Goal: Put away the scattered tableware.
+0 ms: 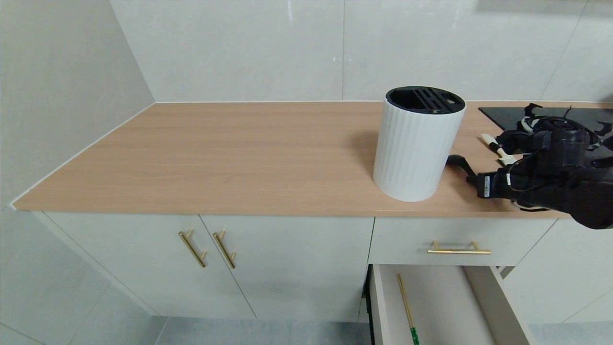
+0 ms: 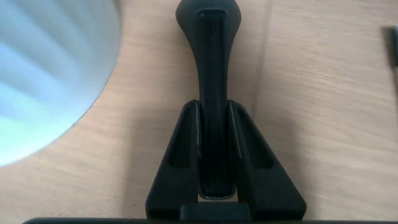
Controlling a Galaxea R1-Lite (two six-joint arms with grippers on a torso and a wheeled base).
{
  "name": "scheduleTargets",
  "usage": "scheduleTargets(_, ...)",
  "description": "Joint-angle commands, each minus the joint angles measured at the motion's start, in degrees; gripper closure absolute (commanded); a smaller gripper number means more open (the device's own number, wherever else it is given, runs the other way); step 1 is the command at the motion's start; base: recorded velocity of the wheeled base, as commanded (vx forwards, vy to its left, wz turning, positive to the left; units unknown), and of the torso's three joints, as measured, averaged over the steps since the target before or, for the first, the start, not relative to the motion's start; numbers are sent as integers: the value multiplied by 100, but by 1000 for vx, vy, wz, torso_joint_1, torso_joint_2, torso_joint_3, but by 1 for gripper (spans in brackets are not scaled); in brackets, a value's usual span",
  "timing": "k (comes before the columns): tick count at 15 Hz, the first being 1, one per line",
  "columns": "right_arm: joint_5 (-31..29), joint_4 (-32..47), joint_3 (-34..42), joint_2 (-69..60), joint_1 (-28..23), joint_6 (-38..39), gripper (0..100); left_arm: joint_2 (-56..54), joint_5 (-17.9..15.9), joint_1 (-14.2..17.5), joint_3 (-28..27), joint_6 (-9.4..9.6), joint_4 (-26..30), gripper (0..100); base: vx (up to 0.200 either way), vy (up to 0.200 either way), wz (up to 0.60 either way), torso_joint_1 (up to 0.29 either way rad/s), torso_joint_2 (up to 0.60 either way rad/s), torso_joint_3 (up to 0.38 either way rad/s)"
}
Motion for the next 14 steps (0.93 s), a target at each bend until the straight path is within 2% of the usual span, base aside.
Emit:
scheduleTargets(1,-196,-19,101,-373,74,117,100,9,3,2,1,-2,0,0,0,0,0,0,0,0)
scheduleTargets(4,-302,-98,944,-1015,215,170,100,9,3,2,1,-2,0,0,0,0,0,0,0,0)
scheduleTargets(10,-302,-2014,2904,-2148,206,134,100,9,3,2,1,-2,0,0,0,0,0,0,0,0)
scheduleTargets(14,-345,-1900,3449,-3036,233,3,100,9,3,2,1,-2,0,0,0,0,0,0,0,0)
